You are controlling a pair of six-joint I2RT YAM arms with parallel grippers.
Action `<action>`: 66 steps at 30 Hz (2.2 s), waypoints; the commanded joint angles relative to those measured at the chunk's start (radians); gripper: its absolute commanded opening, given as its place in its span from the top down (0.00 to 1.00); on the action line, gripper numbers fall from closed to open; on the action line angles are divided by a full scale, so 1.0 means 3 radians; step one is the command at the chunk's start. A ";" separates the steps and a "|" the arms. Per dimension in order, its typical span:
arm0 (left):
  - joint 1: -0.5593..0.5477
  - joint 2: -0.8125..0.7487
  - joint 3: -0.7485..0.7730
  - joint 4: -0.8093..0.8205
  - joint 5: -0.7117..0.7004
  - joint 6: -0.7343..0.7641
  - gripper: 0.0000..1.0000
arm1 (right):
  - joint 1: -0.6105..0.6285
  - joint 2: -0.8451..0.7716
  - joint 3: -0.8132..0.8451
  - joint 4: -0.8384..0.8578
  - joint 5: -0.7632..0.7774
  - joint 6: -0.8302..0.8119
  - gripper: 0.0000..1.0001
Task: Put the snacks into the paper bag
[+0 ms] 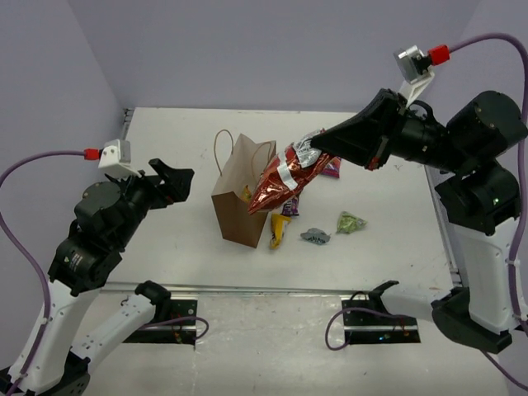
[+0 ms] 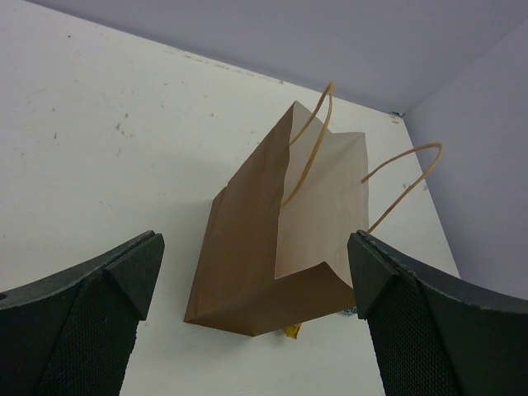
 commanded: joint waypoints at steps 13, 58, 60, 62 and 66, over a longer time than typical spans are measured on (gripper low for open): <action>-0.0004 0.0042 0.0093 0.0177 -0.0054 0.0057 0.00 | 0.0184 0.1380 0.1357 0.1015 -0.1366 0.0820 1.00; 0.0001 -0.0025 0.0108 0.0177 -0.0111 0.0103 0.00 | -0.0669 0.1270 -0.0099 0.1216 -0.1050 0.0443 0.01; -0.0004 -0.0025 0.0108 0.0177 -0.0116 0.0108 0.00 | -0.0787 0.1147 -0.0160 0.0884 -0.0724 0.0062 0.01; -0.0004 -0.0019 0.0103 0.0182 -0.0116 0.0108 0.00 | -0.0879 0.1095 -0.0231 0.0291 0.0075 -0.0226 0.01; -0.0004 -0.0004 0.0047 0.0238 -0.0080 0.0092 0.00 | -0.0945 0.1100 -0.0768 0.0018 0.0963 -0.0427 0.01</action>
